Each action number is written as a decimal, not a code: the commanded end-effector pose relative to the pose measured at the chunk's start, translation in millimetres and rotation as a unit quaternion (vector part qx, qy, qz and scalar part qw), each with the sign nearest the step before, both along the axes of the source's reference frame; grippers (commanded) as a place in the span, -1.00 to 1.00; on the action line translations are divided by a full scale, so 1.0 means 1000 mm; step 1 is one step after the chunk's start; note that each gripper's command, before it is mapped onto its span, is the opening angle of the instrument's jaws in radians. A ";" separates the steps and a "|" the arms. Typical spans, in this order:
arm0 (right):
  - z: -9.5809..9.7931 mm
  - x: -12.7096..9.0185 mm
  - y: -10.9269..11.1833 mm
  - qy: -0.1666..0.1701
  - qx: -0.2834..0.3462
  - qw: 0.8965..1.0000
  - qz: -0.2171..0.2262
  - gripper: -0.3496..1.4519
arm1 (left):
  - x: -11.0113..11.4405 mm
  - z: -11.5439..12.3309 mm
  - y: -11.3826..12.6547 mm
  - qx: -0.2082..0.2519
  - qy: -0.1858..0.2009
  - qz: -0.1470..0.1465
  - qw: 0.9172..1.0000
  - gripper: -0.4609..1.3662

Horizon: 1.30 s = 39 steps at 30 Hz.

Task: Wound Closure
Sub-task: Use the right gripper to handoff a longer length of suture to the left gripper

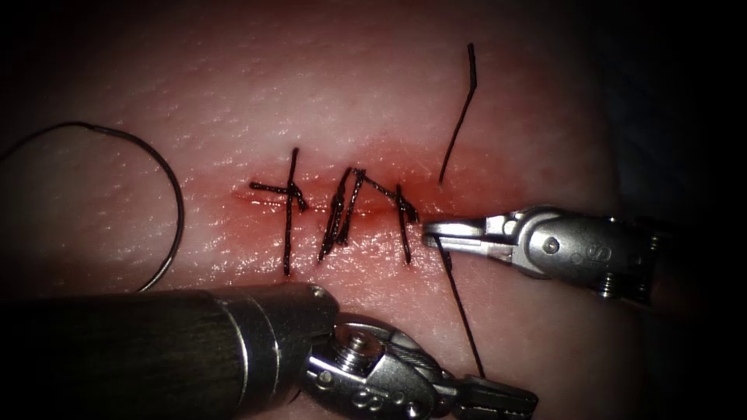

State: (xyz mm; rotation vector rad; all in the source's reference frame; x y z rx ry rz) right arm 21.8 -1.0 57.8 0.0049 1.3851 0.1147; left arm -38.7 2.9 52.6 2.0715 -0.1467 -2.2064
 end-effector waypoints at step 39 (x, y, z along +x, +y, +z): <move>-0.0095 0.0024 -0.0027 0.031 -0.169 0.984 -0.039 0.67 | 0.0030 -0.0009 0.0048 0.093 -0.033 0.021 0.995 -0.88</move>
